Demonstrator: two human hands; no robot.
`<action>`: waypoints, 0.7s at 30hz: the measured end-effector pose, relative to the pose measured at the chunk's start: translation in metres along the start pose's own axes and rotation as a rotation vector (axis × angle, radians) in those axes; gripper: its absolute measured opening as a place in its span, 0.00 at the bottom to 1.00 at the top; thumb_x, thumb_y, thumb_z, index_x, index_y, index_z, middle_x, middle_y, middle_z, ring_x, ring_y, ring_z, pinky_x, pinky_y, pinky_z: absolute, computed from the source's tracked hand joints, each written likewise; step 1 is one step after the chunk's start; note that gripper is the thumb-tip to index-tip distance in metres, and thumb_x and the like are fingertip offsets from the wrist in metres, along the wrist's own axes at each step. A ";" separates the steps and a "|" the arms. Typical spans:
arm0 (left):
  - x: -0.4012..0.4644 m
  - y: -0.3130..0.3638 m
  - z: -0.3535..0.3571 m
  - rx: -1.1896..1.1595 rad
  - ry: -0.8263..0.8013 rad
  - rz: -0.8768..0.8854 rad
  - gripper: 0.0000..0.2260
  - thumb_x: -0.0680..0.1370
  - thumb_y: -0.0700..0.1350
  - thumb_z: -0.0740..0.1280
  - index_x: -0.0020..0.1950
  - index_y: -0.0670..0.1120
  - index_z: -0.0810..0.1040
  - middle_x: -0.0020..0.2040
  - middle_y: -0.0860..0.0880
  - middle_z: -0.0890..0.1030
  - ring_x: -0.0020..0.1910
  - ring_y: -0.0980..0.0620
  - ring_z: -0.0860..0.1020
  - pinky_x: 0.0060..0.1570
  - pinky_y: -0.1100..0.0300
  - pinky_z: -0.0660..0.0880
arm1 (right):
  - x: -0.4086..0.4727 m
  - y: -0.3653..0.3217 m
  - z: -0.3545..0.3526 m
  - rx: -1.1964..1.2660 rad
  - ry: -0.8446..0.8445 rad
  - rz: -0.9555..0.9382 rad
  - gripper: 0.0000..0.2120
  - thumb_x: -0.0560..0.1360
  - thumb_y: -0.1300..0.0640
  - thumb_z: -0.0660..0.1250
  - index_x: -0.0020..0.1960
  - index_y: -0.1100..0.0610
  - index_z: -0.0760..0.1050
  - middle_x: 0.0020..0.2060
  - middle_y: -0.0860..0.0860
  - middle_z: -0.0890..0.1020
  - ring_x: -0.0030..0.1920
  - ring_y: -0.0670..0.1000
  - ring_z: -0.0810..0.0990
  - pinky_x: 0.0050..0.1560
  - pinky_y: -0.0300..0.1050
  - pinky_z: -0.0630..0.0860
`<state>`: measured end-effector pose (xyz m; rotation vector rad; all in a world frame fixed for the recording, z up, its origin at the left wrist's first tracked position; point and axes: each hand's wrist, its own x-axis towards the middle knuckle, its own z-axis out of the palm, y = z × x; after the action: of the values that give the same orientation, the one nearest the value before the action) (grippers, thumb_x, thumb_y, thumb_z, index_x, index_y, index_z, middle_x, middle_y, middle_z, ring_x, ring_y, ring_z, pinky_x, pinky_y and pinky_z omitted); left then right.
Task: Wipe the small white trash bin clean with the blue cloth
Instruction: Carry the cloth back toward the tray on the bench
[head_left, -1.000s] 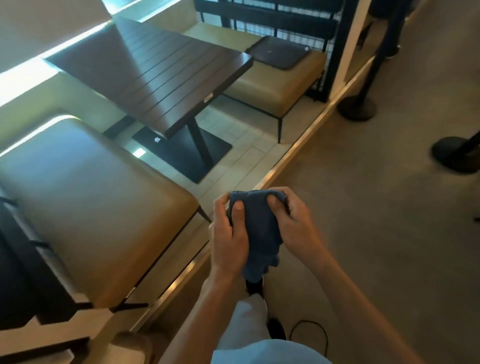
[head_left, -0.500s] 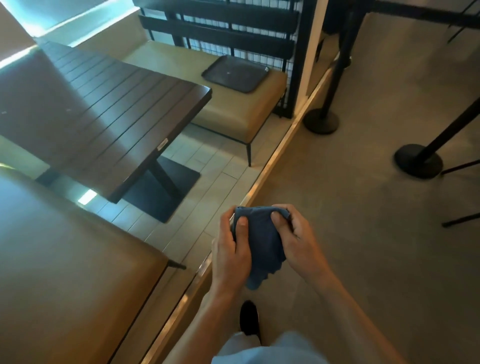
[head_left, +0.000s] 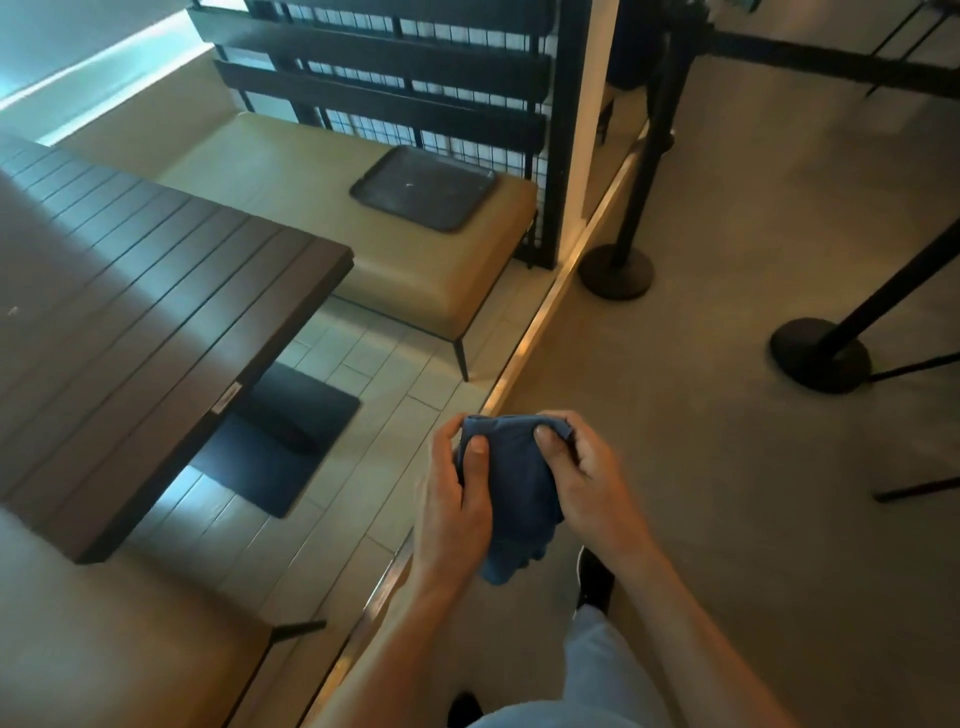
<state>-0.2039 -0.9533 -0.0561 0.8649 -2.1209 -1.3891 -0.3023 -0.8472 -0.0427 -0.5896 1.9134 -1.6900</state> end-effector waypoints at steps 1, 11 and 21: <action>0.012 0.003 0.011 -0.006 0.005 -0.015 0.10 0.84 0.54 0.56 0.66 0.60 0.66 0.54 0.59 0.80 0.52 0.63 0.80 0.49 0.69 0.77 | 0.016 -0.001 -0.011 0.002 -0.018 0.005 0.07 0.84 0.55 0.60 0.55 0.51 0.77 0.44 0.43 0.82 0.48 0.44 0.82 0.46 0.36 0.77; 0.137 0.055 0.114 -0.066 0.107 -0.092 0.08 0.82 0.54 0.57 0.60 0.62 0.69 0.49 0.58 0.81 0.48 0.65 0.81 0.43 0.72 0.75 | 0.171 -0.010 -0.116 -0.042 -0.203 0.018 0.07 0.84 0.54 0.60 0.56 0.51 0.77 0.46 0.45 0.82 0.48 0.47 0.82 0.47 0.41 0.80; 0.280 0.048 0.170 -0.050 0.188 -0.128 0.07 0.83 0.54 0.58 0.58 0.66 0.69 0.49 0.59 0.80 0.48 0.65 0.80 0.45 0.72 0.75 | 0.330 -0.004 -0.143 -0.110 -0.262 -0.020 0.07 0.84 0.53 0.60 0.57 0.50 0.76 0.48 0.43 0.82 0.51 0.46 0.81 0.50 0.42 0.80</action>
<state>-0.5253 -1.0323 -0.0668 1.0829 -1.9114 -1.3594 -0.6480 -0.9447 -0.0562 -0.8318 1.8232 -1.4453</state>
